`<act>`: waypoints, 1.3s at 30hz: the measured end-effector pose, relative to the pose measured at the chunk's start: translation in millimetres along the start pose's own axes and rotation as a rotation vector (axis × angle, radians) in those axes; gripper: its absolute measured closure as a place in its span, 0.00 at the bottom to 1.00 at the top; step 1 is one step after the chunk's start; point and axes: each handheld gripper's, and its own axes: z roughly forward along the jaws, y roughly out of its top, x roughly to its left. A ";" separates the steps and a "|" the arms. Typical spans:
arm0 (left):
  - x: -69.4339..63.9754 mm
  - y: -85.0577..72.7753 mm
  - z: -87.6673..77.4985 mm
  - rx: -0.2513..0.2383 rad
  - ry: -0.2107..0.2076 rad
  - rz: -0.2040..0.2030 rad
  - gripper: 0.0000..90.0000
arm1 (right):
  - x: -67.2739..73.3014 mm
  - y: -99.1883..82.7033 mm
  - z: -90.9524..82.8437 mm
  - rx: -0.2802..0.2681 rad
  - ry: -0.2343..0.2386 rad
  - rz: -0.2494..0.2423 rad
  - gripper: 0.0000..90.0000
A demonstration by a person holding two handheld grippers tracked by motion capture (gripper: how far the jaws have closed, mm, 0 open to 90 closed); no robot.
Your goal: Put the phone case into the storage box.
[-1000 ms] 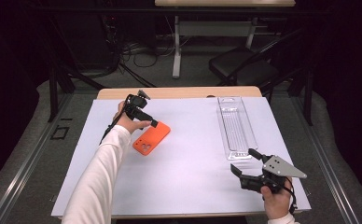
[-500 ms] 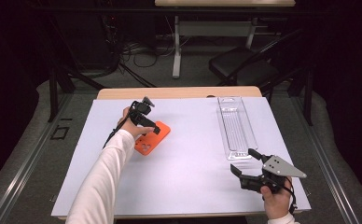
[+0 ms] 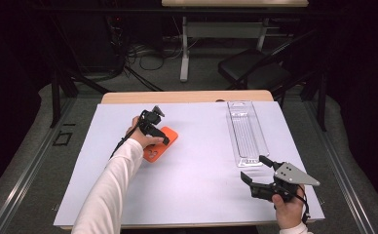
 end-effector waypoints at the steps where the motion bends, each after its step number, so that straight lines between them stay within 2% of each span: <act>1: -1.1 -0.7 2.7 0.006 0.002 0.004 0.02 | -0.3 0.0 -0.1 0.002 -0.001 -0.001 0.16; 10: -5.6 -3.4 10.5 0.020 0.013 0.022 0.02 | -0.8 -0.3 0.5 0.006 -0.001 -0.002 0.16; 16: -11.2 -4.2 12.8 0.029 0.041 0.068 0.03 | -2.5 -1.0 0.9 0.001 0.000 0.007 0.16; 32: -7.0 -10.2 17.3 0.038 0.041 0.074 0.05 | -3.0 -1.3 1.1 0.009 0.000 0.009 0.16; 39: -8.5 -10.8 18.2 0.035 0.056 0.087 0.05 | -3.3 -1.9 1.9 0.011 -0.001 0.012 0.16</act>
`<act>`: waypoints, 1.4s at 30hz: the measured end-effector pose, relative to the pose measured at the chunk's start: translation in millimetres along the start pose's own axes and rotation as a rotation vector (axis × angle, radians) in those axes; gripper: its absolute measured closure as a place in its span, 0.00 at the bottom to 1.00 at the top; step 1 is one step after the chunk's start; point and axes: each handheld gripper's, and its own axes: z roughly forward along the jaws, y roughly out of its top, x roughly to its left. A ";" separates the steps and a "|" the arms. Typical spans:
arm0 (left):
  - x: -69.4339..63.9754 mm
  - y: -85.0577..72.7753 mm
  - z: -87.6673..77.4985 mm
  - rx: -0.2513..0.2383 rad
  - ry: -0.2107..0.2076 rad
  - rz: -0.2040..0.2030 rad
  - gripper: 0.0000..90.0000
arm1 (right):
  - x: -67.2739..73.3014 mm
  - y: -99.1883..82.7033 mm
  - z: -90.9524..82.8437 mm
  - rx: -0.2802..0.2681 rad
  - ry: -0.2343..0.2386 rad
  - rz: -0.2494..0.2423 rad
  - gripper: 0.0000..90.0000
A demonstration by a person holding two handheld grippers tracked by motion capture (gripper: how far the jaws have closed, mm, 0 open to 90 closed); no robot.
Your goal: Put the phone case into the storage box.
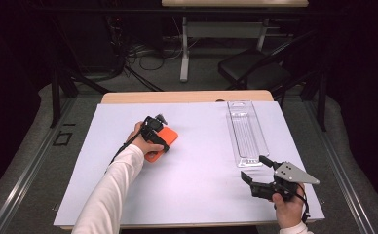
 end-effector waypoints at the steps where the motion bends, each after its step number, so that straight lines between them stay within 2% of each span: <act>1: -0.3 0.0 0.0 0.000 0.003 -0.001 0.05 | -0.3 -0.2 0.0 0.000 0.001 0.001 0.16; 12: -0.5 0.2 -0.7 -0.001 0.002 -0.010 0.08 | -1.5 -0.6 0.3 0.004 0.000 0.002 0.16; 20: -1.2 0.2 -3.3 -0.008 -0.002 -0.002 0.15 | -2.1 -1.1 0.9 0.013 0.000 0.003 0.16; 42: -0.4 0.4 -4.2 -0.008 -0.002 -0.011 0.17 | -3.2 -2.4 2.4 0.011 0.003 0.009 0.16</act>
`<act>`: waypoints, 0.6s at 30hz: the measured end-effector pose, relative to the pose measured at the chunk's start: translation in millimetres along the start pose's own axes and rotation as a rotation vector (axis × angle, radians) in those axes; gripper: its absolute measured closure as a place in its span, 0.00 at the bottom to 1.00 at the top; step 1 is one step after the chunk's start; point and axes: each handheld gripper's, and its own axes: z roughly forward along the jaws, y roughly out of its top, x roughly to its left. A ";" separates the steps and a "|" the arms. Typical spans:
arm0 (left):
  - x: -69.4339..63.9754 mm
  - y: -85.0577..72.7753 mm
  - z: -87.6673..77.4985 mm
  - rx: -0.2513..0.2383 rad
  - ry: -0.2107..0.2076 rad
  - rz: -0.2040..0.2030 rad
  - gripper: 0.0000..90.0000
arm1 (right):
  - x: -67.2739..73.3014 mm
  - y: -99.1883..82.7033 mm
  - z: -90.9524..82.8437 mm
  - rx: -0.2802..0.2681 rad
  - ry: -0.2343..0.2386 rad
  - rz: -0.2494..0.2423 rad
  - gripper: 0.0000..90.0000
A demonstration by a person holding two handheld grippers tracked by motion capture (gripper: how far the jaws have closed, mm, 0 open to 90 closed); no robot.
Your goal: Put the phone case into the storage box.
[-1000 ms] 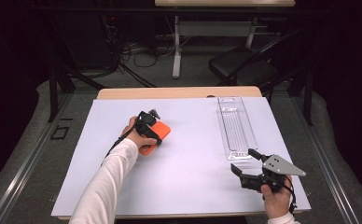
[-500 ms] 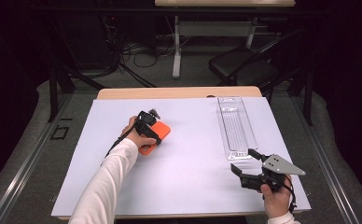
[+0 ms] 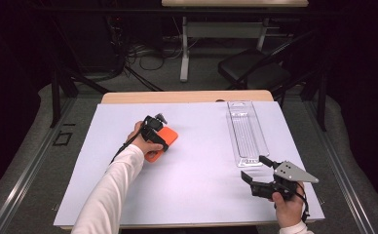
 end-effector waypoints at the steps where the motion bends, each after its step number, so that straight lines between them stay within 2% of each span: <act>1: 0.0 0.0 0.0 0.000 0.000 0.001 0.17 | 0.0 0.0 0.0 -0.001 0.000 0.001 0.16; 9: 0.0 -0.2 -2.2 0.003 0.002 0.000 0.17 | 0.1 -0.1 0.2 0.004 -0.001 0.000 0.16; 12: 1.3 -0.2 -4.3 0.000 -0.017 -0.013 0.17 | 0.2 -0.2 0.5 0.004 0.000 0.001 0.16; 18: 1.1 -0.7 -8.1 0.002 -0.019 -0.015 0.17 | 1.0 -0.5 1.8 0.012 0.006 0.002 0.16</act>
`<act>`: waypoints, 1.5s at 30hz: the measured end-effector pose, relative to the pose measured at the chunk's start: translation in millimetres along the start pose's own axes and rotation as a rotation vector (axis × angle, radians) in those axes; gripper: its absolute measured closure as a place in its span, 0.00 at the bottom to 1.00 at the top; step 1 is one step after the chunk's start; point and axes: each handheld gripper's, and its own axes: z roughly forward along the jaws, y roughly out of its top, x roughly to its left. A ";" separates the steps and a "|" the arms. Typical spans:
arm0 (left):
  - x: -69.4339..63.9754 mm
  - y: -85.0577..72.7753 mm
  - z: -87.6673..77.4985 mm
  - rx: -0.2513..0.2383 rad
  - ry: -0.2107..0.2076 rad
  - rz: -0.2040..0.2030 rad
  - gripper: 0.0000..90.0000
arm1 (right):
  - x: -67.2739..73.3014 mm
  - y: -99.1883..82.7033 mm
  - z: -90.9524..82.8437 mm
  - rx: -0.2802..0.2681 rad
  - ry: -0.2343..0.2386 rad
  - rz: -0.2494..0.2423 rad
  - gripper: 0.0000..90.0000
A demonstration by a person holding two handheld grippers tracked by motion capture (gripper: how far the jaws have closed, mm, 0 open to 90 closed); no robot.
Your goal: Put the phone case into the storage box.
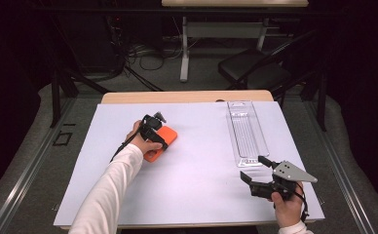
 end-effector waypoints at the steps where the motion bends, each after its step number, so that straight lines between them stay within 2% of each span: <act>1: -0.4 -0.4 -1.2 -0.003 0.001 -0.003 0.17 | -0.1 -0.1 0.5 -0.005 0.000 -0.002 0.16; 11: -1.9 -1.6 -12.2 -0.009 -0.008 -0.006 0.17 | 0.1 -0.3 0.8 -0.003 0.003 -0.002 0.16; 17: -3.4 -3.3 -18.9 -0.012 -0.021 -0.024 0.17 | 0.0 -0.3 0.8 0.000 0.001 0.000 0.16; 24: -6.9 -6.6 -24.7 0.000 -0.025 -0.015 0.17 | -0.1 -0.4 0.7 0.002 0.000 0.004 0.16; 26: -8.6 -7.8 -26.9 0.009 -0.024 -0.007 0.17 | 0.3 -0.5 0.7 0.001 0.001 0.004 0.16; 30: -16.4 -10.3 -33.7 0.017 -0.008 0.044 0.17 | 0.2 -0.4 0.8 0.001 0.000 0.001 0.16; 31: -16.4 -10.3 -33.7 0.017 -0.008 0.044 0.17 | 0.2 -0.4 0.8 0.001 0.001 0.001 0.16; 45: -46.4 -13.4 -49.9 0.011 -0.046 0.132 0.17 | 0.8 -0.5 1.4 0.004 0.001 -0.002 0.16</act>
